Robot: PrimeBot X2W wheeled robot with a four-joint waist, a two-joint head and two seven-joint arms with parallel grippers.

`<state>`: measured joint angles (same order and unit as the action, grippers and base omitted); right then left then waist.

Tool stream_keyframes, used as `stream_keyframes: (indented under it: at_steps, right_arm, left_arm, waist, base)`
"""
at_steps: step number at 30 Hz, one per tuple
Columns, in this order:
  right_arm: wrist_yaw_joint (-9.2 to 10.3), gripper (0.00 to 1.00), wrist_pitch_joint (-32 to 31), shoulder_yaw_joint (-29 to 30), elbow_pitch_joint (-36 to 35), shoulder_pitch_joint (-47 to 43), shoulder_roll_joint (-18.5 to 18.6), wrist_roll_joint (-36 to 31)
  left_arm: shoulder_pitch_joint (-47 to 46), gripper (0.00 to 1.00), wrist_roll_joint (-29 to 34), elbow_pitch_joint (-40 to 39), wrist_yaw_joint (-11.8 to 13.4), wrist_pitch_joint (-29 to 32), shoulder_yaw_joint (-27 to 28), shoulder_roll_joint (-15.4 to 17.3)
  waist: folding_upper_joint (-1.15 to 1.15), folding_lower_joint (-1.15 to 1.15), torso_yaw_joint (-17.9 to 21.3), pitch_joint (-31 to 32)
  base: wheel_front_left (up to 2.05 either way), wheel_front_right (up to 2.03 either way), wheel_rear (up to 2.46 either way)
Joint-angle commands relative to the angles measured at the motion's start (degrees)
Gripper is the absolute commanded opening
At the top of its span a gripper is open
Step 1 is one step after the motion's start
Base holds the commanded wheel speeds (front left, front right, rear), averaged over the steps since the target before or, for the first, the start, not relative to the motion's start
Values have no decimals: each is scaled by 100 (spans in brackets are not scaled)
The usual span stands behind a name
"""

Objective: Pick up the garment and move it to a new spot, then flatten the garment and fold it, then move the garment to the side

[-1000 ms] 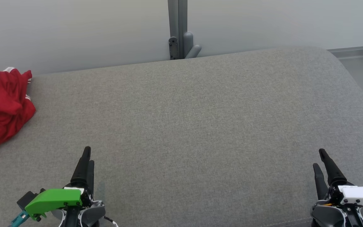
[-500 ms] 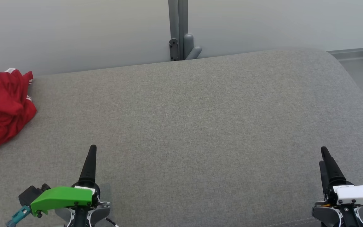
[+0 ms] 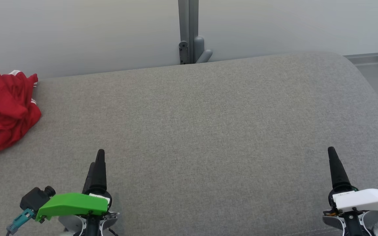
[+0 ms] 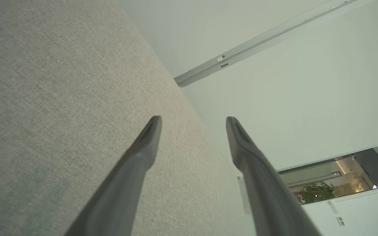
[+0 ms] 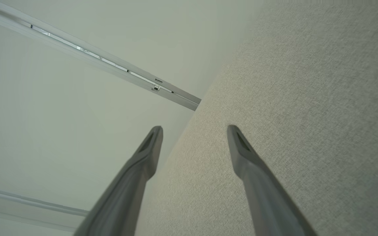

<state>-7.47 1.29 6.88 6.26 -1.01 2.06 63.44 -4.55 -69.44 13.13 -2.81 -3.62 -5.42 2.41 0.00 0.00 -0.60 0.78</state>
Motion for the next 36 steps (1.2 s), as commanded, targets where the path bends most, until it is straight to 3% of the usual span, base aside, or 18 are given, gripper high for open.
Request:
stream_keyframes:
  at_steps: [1,25,36]
  right_arm:
    - [-1,100,75,-41,-142,-10,49,-233]
    - [-2,100,550,-492,-325,-158,66,-2472]
    - [-2,100,732,-690,-215,-242,73,-3215]
  left_arm:
    - [-29,100,278,-126,47,-48,-16,30]
    - [331,100,2840,-382,388,-446,-145,42]
    - [490,100,3671,-442,502,-599,-151,48]
  waist:
    - [0,0,-12,4]
    - [0,0,-153,65]
    - [0,0,-187,111]
  base:
    - [0,0,0]
    - [0,0,0]
    - [0,0,0]
